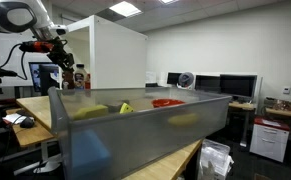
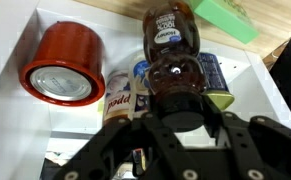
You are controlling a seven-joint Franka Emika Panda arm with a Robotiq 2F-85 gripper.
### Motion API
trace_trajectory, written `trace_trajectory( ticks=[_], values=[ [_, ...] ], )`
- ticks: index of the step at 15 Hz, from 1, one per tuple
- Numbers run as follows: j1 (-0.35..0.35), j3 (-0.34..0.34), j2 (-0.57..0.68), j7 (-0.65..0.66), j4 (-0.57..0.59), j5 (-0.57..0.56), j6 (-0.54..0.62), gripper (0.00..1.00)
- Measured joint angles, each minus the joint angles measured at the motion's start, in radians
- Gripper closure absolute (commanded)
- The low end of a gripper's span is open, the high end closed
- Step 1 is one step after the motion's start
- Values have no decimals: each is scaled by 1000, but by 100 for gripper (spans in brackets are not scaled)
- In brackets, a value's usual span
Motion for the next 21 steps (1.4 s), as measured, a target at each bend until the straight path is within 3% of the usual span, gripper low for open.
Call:
trace_trajectory(
  ticks=[8,21],
  values=[
    [-73,102,38,128,1,-2,136,80],
    [-212,264,62,309,5,-56,210,80]
  ],
)
